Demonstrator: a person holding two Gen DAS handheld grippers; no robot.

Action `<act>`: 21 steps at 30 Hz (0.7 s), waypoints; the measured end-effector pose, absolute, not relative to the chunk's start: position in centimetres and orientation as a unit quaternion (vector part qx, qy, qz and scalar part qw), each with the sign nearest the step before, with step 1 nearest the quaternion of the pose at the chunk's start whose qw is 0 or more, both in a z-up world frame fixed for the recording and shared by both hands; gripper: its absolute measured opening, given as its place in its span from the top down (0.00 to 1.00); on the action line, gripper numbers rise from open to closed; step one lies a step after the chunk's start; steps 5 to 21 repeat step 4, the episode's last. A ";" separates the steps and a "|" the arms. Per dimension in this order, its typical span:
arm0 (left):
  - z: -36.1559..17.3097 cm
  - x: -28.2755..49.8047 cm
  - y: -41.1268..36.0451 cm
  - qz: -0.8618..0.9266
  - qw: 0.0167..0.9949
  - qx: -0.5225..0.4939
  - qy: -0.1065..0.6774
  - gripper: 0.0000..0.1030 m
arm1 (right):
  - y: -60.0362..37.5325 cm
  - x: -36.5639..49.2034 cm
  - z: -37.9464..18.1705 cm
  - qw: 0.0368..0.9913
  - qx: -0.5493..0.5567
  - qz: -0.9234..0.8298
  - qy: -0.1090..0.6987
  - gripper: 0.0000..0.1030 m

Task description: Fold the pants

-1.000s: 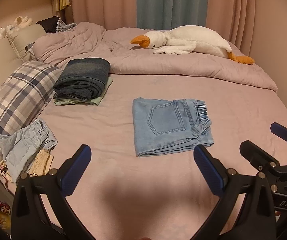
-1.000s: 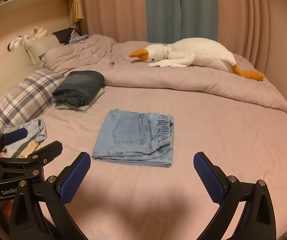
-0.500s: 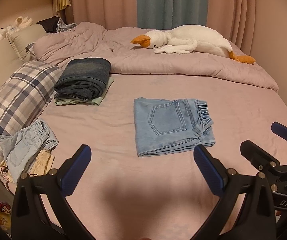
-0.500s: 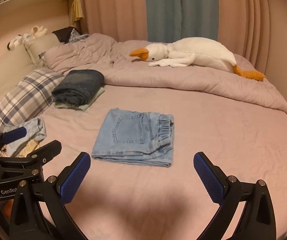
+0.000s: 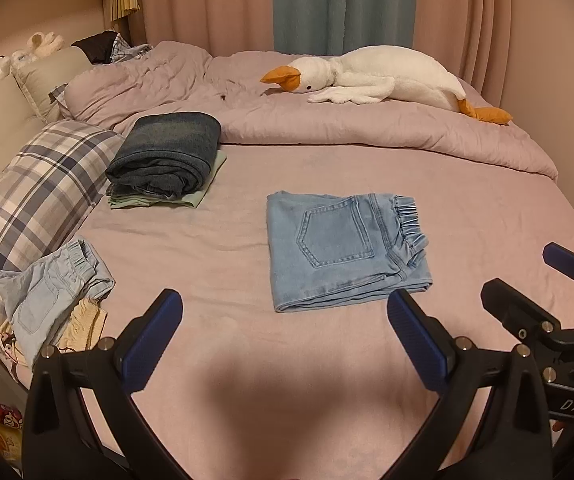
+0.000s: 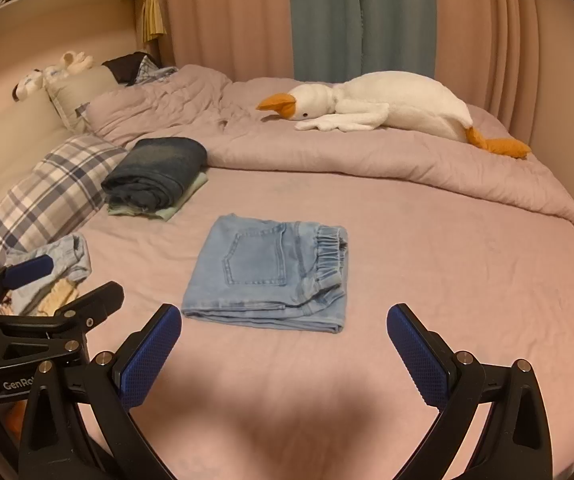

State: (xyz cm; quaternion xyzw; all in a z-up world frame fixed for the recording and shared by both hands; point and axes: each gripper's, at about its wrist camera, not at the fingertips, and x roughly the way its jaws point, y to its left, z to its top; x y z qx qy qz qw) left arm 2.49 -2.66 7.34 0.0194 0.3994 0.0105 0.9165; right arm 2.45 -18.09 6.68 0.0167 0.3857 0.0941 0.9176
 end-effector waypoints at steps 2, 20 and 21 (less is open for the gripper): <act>7.3 2.5 -2.6 0.011 0.916 0.019 0.401 0.00 | -18.1 2.5 6.7 0.918 0.016 0.094 0.386 0.01; 7.2 2.6 -2.6 0.009 0.915 0.019 0.402 0.00 | -18.1 2.4 6.6 0.918 0.017 0.094 0.386 0.01; 7.2 2.6 -2.6 0.009 0.915 0.019 0.402 0.00 | -18.1 2.4 6.6 0.918 0.017 0.094 0.386 0.01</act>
